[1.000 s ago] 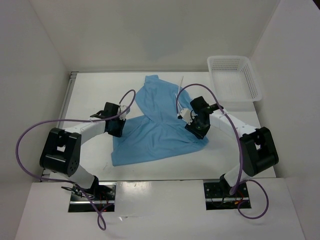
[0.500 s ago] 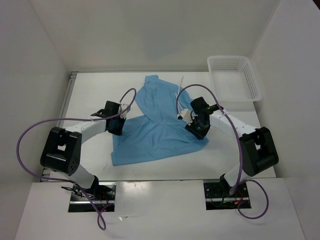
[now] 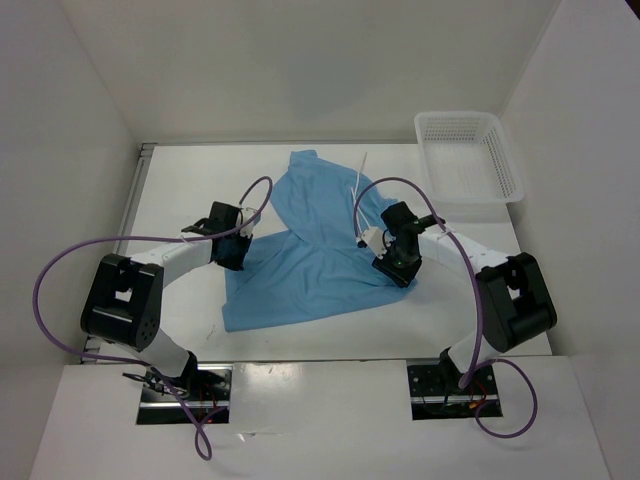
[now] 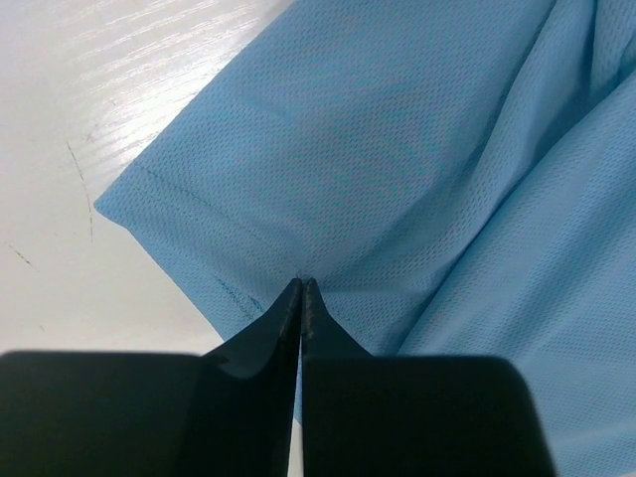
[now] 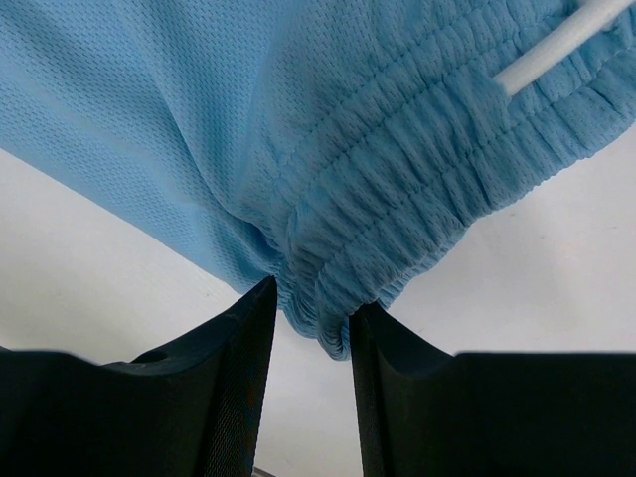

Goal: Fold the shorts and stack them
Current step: Flatten the shorts out

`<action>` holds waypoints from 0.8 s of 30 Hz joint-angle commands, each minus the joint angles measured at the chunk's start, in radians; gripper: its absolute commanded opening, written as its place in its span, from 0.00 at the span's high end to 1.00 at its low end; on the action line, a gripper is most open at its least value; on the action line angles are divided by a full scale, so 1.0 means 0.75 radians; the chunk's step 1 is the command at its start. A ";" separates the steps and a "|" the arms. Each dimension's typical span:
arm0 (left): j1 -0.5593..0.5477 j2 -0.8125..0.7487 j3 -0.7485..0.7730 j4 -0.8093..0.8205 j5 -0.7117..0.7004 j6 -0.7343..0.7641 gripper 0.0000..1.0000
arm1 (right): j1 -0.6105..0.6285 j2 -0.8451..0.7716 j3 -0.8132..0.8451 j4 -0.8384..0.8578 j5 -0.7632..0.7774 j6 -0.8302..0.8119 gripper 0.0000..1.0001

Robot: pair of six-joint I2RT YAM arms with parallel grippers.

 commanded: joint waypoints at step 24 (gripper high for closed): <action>0.172 0.138 0.360 0.221 -0.225 0.004 1.00 | -0.007 -0.011 -0.111 0.122 0.042 -0.043 0.70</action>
